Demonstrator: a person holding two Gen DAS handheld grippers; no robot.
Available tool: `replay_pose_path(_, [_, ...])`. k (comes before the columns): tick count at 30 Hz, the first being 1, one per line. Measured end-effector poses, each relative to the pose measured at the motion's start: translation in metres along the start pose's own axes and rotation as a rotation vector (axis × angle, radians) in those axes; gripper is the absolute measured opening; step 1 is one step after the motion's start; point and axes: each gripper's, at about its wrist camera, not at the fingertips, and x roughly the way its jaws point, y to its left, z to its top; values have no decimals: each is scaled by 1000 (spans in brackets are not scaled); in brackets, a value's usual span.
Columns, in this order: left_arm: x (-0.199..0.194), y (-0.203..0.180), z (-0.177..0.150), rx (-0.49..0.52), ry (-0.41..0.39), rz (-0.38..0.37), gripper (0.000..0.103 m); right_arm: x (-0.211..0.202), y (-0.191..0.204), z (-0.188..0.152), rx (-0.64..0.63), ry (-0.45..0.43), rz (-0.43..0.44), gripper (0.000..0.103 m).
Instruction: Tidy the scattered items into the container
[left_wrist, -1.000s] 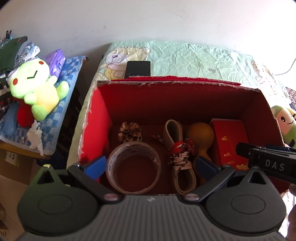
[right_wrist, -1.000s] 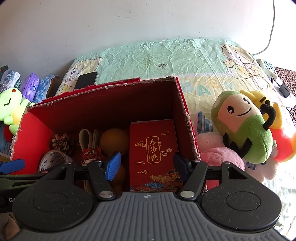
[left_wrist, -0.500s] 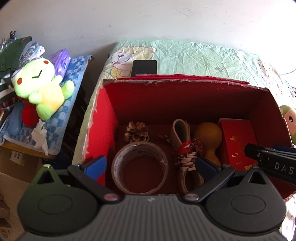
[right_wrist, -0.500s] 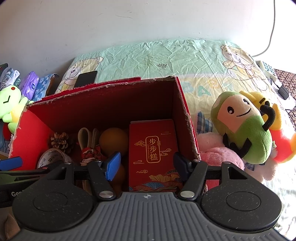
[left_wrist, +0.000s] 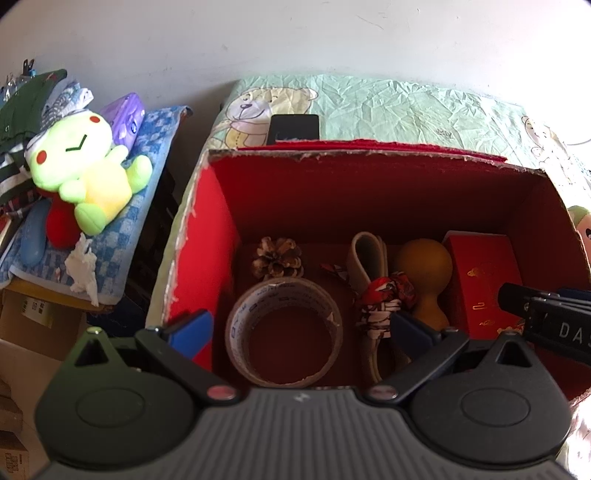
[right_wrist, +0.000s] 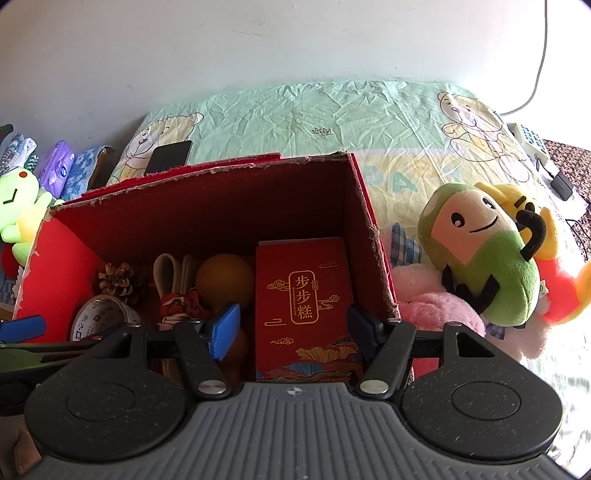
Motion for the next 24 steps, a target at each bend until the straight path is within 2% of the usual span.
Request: replay_pose_path(24, [2, -1, -6, -5, 1, 8, 102, 0, 2, -5, -23, 1, -2, 67])
